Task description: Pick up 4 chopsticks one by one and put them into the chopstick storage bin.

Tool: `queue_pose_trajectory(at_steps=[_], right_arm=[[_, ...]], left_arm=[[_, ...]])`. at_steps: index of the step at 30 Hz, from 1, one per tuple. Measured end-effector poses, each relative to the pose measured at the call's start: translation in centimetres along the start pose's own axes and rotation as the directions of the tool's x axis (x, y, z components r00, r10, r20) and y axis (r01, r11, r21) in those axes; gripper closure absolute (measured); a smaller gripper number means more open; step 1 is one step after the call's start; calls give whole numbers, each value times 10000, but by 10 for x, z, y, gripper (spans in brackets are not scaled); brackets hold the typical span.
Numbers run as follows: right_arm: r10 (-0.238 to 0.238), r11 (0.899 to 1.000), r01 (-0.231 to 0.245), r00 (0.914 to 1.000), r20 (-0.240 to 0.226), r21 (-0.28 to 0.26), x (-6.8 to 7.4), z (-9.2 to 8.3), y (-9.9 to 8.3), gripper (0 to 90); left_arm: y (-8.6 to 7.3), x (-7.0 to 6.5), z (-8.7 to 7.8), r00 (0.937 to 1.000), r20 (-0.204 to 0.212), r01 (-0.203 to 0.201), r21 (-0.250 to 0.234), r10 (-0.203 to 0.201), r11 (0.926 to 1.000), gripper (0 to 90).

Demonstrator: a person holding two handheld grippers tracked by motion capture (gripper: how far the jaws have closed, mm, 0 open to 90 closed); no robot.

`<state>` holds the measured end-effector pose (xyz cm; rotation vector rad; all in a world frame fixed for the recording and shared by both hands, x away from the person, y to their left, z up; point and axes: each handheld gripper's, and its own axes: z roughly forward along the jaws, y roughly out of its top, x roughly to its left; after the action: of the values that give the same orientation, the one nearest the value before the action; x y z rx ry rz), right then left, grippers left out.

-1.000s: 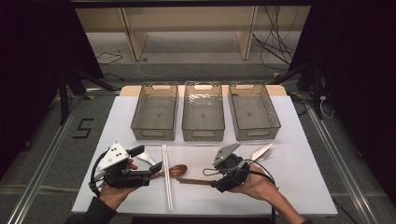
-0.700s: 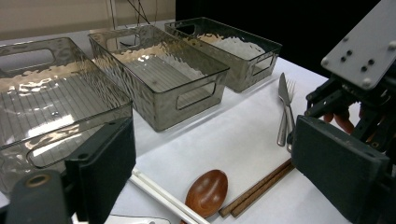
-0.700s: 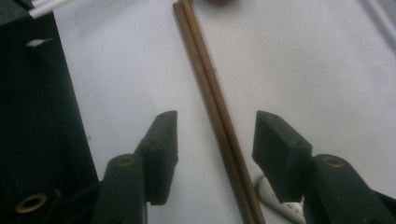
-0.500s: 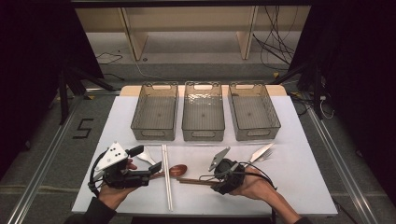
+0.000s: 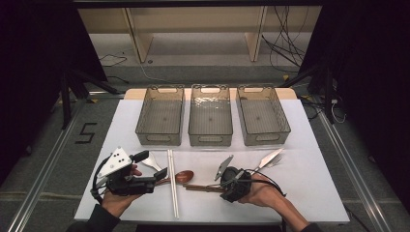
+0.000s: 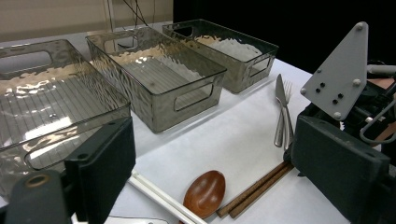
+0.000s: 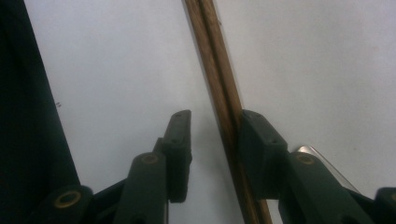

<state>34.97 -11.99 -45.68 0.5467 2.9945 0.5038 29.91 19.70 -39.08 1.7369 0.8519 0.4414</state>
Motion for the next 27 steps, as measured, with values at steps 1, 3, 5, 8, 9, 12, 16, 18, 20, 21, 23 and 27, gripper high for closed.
queue_pose_trajectory(at_steps=[1, 3, 5, 8, 9, 12, 16, 18, 20, 21, 23, 27], right_arm=[[-150, 9999, 150, 9999, -22, 66, 0, 1, 0, 675], [-196, 9995, 197, 9998, -46, 227, 1, 2, 1, 689], [-371, 9985, 370, 9993, 17, 405, 2, 3, 1, 702], [-455, 9969, 454, 9990, 2, 641, 2, 3, 2, 737], [-470, 9961, 469, 9989, -3, 750, 3, 2, 3, 747], [-579, 9941, 578, 9983, -13, 916, 3, 2, 3, 773], [-851, 9888, 857, 9963, -100, 1221, 6, 1, 5, 805], [-889, 9874, 901, 9959, -147, 1305, 8, 2, 5, 821], [-1023, 9859, 1034, 9946, -151, 1315, 8, 2, 6, 839], [-1100, 9844, 1105, 9939, -115, 1372, 9, 2, 6, 840], [-1233, 9824, 1237, 9923, -114, 1398, 9, 2, 6, 842], [-1374, 9804, 1379, 9904, -138, 1407, 9, 2, 7, 849]], left_arm=[[0, 0, 0, 10000, 3, -1, -1, 1, 10000, 132], [0, 0, 0, 10000, 10, 0, 1, 0, 10000, 132], [0, 0, 0, 10000, 10, -3, -7, 3, 10000, 132], [0, 0, 0, 10000, 9, -5, -12, 5, 10000, 132], [0, 0, 0, 10000, 12, -7, -14, 7, 10000, 132], [0, 0, 0, 10000, 22, -17, -34, 17, 10000, 132], [0, -1, 0, 10000, 24, -26, -63, 26, 10000, 132], [0, -1, 0, 10000, 19, -30, -61, 30, 10000, 132], [0, -1, 0, 10000, 22, -22, -54, 22, 10000, 132], [0, -1, 0, 10000, 21, -28, -58, 28, 10000, 132], [0, -1, 0, 10000, 23, -44, -76, 44, 10000, 132], [0, -1, 0, 10000, 24, -35, -68, 35, 10000, 132]])
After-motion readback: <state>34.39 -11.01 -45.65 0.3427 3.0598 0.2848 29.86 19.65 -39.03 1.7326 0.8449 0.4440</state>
